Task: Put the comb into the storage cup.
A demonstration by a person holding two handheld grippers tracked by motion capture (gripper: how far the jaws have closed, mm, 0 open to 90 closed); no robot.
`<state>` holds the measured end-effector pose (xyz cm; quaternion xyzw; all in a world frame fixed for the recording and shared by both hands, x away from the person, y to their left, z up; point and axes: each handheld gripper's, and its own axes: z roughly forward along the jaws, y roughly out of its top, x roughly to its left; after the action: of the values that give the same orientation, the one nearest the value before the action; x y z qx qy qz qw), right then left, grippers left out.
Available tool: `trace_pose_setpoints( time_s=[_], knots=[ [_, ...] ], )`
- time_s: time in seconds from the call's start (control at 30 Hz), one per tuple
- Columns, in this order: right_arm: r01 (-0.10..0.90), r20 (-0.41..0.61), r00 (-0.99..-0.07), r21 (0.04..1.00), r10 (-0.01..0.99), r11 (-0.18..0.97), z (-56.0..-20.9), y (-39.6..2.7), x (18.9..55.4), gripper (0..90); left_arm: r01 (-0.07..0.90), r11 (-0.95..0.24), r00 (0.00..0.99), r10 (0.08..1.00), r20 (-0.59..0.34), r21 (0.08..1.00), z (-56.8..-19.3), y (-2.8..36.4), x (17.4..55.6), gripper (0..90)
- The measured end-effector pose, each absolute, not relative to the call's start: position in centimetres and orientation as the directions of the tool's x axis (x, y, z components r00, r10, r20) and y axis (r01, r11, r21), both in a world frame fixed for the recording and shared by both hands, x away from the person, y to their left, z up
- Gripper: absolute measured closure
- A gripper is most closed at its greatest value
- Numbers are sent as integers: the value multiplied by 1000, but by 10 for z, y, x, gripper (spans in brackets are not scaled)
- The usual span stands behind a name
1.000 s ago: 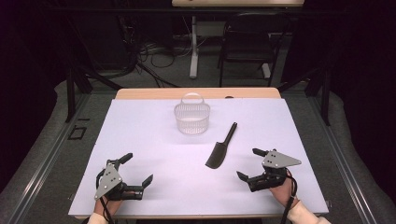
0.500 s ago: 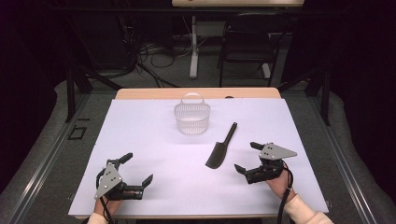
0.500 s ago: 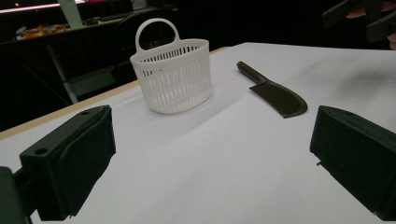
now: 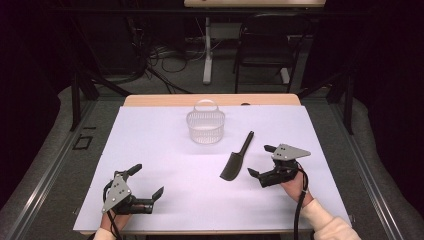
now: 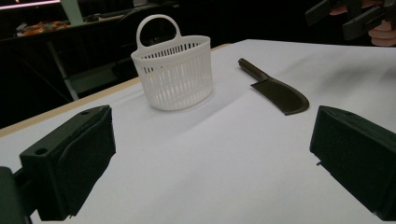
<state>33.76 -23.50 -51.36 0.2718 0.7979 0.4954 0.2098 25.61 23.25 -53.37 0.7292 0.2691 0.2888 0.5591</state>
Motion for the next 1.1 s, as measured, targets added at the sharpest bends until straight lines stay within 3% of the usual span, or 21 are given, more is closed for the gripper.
trace_pose_setpoints(
  time_s=[1.1],
  knots=[
    [299,-3,-767,883,641,362,-508,-238,386,0,72,-237,679,723,126,969,-534,232,256,1]
  ],
)
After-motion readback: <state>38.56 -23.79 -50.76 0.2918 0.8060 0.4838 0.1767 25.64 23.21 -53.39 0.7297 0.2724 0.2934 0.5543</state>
